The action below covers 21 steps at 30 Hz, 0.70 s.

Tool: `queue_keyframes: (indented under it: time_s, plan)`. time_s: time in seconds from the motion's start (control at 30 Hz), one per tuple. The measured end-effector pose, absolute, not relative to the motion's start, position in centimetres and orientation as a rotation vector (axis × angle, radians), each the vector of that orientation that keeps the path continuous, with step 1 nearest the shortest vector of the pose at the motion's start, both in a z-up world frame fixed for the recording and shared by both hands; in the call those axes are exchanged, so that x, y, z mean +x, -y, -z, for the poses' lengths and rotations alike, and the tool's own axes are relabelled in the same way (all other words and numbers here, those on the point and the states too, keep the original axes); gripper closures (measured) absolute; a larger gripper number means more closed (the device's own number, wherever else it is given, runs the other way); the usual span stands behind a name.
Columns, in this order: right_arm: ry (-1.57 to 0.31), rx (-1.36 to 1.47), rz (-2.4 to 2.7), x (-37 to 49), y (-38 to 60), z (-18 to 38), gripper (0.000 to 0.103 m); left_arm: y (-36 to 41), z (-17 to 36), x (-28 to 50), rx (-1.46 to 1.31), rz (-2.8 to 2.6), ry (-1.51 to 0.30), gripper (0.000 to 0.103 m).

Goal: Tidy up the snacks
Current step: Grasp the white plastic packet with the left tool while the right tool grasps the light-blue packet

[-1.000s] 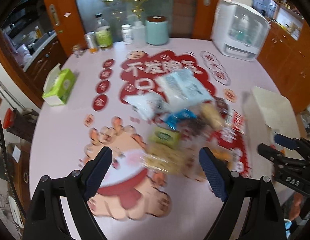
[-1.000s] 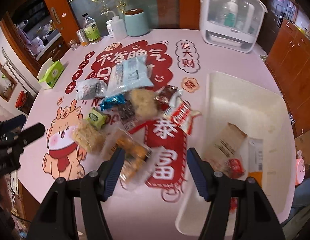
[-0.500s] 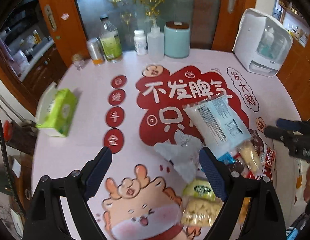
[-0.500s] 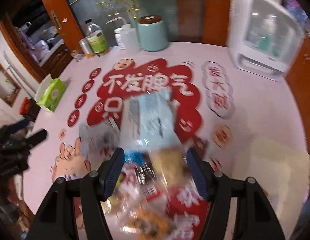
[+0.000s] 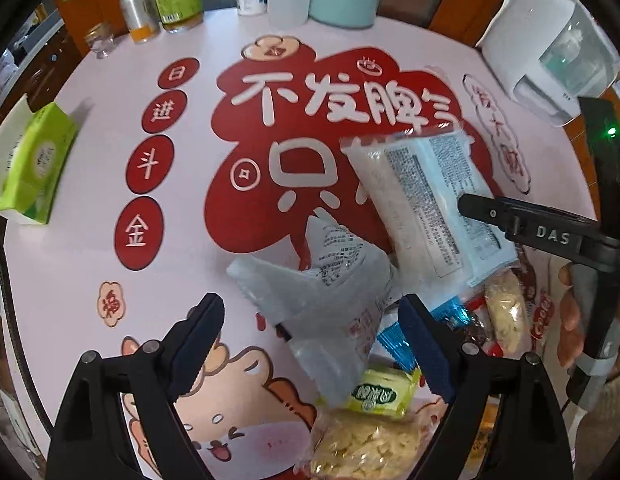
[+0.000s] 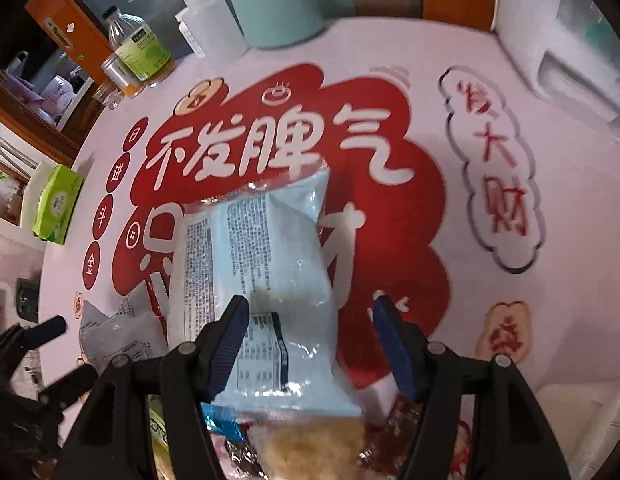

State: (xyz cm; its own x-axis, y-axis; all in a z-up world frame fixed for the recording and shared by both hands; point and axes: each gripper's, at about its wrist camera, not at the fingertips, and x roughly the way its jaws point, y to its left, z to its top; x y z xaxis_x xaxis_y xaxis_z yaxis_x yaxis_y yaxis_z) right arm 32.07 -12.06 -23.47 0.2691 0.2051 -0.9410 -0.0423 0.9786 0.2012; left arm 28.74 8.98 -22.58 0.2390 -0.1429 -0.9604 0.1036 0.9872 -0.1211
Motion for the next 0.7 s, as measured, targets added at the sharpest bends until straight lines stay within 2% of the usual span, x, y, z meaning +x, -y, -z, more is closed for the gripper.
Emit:
queue_keyframes:
  time_s: [0.17, 0.2, 0.23, 0.27, 0.3, 0.33, 0.43, 0.47, 0.57, 0.7]
  plan:
    - [-1.31, 0.242, -0.233, 32.2, 11.8, 24.4, 0.038, -8.3, 24.4, 29.8, -0.033, 0.149, -1.341, 0.016]
    - [-1.313, 0.243, -0.238, 32.2, 11.6, 24.4, 0.038, -8.2, 24.6, 30.0, -0.039, 0.147, -1.341, 0.017]
    - [-1.316, 0.228, -0.241, 32.1, 11.3, 24.5, 0.038, -8.3, 24.7, 30.1, -0.052, 0.149, -1.342, 0.027]
    - [-1.317, 0.223, -0.246, 32.0, 11.1, 24.5, 0.039, -8.4, 24.8, 30.2, -0.075, 0.153, -1.34, 0.028]
    - [-1.32, 0.224, -0.267, 31.8, 10.9, 24.6, 0.042, -8.5, 24.8, 30.3, -0.08, 0.144, -1.333, 0.03]
    - [-1.316, 0.222, -0.276, 31.7, 10.8, 24.5, 0.05, -8.5, 24.7, 30.3, -0.067, 0.125, -1.321, 0.034]
    - [-1.3, 0.235, -0.301, 31.1, 10.9, 23.9, 0.077, -8.5, 24.4, 30.0, -0.009, 0.09, -1.288, 0.043]
    - [-1.299, 0.251, -0.305, 30.9, 11.0, 23.7, 0.083, -8.5, 24.2, 29.9, 0.007, 0.081, -1.282, 0.046]
    - [-1.26, 0.201, -0.313, 29.9, 10.2, 22.4, 0.091, -8.9, 23.4, 29.1, 0.031, 0.052, -1.26, 0.048]
    - [-1.173, 0.173, -0.325, 28.2, 9.6, 19.5, 0.096, -9.7, 20.9, 27.2, 0.038, 0.024, -1.19, 0.049]
